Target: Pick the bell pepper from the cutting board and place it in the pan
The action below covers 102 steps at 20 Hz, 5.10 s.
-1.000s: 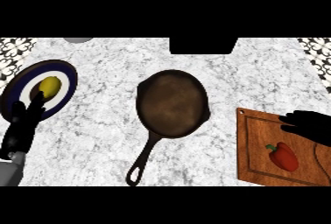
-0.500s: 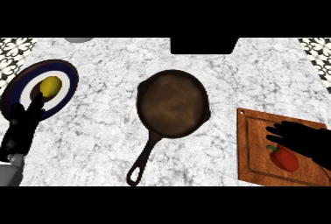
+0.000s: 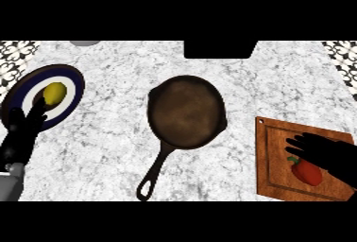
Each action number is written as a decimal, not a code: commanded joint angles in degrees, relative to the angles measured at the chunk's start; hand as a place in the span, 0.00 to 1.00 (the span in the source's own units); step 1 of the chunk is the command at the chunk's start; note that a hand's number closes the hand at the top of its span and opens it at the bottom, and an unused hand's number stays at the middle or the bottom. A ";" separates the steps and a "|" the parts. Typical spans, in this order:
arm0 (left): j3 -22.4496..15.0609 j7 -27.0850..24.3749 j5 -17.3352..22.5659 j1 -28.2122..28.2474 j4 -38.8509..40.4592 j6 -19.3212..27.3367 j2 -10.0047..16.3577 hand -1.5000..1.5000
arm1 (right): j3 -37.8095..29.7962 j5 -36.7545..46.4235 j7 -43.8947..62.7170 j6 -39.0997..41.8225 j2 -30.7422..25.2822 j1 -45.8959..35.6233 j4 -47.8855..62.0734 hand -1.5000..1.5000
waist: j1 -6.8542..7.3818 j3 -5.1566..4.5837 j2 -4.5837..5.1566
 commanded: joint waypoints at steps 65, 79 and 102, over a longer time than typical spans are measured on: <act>9.79 1.64 -12.84 2.82 -5.13 -6.55 -11.28 0.50 | -8.68 9.56 32.88 -5.25 46.91 -5.12 -21.43 1.00 | 0.12 -0.04 -0.02; 11.79 4.51 -12.32 -2.13 -3.65 -9.72 -9.63 0.50 | -5.57 -2.45 43.12 -25.79 47.24 -35.75 24.71 1.00 | 0.86 0.00 0.24; 9.10 4.22 -14.11 -6.76 -3.59 -11.42 -10.89 0.50 | 3.37 -38.79 21.10 -44.28 47.25 -52.00 70.75 0.00 | 7.81 0.23 2.15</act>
